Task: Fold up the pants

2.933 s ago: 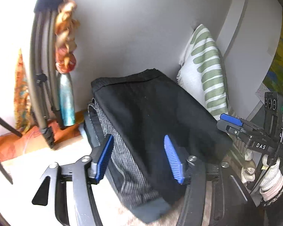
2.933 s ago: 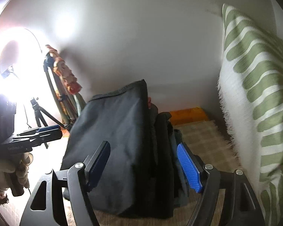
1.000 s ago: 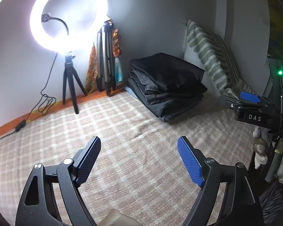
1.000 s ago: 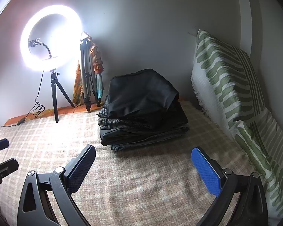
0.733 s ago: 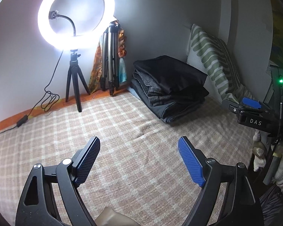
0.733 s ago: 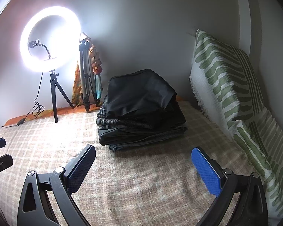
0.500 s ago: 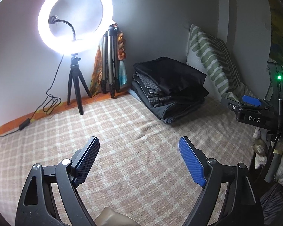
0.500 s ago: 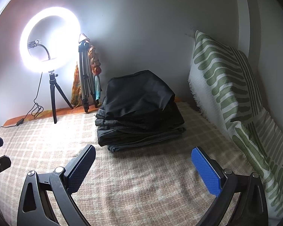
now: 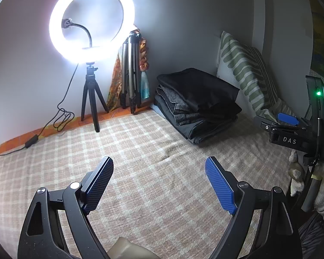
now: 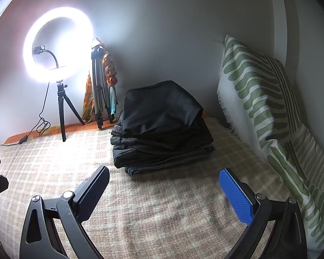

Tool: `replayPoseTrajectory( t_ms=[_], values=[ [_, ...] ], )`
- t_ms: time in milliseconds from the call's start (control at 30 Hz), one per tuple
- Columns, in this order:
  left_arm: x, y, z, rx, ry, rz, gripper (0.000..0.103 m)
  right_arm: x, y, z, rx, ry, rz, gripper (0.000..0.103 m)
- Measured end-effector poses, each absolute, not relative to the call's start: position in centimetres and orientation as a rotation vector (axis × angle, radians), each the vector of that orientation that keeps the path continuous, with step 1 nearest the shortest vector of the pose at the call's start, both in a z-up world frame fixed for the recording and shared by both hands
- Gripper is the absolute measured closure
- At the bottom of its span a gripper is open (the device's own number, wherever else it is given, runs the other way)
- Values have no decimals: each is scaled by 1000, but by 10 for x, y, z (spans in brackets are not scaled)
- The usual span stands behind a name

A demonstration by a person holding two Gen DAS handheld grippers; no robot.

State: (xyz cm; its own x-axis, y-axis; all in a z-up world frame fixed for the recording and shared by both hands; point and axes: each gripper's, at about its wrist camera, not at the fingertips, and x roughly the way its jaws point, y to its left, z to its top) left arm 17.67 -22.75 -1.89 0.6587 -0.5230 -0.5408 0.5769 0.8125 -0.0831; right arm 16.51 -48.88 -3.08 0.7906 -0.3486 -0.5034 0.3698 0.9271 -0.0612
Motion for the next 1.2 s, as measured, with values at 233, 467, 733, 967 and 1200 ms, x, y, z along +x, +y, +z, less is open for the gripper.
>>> replayPoseTrajectory(
  t_ms=[233,467,733,967,1200],
  values=[
    [176,-228,-21,105,585,-622,16,165,-490,-33,47,537,-385,0],
    [176,-228,-21,106,584,-621,16,165,-490,-33,44,538,-384,0],
    [176,-229,-21,106,585,-623,16,165,-489,-35,41,540,-381,0],
    [175,-228,-20,104,586,-624,16,166,-487,-36,40,543,-377,0],
    [172,-226,-20,107,575,-626,16,167,-486,-36,35,545,-372,0]
  ],
)
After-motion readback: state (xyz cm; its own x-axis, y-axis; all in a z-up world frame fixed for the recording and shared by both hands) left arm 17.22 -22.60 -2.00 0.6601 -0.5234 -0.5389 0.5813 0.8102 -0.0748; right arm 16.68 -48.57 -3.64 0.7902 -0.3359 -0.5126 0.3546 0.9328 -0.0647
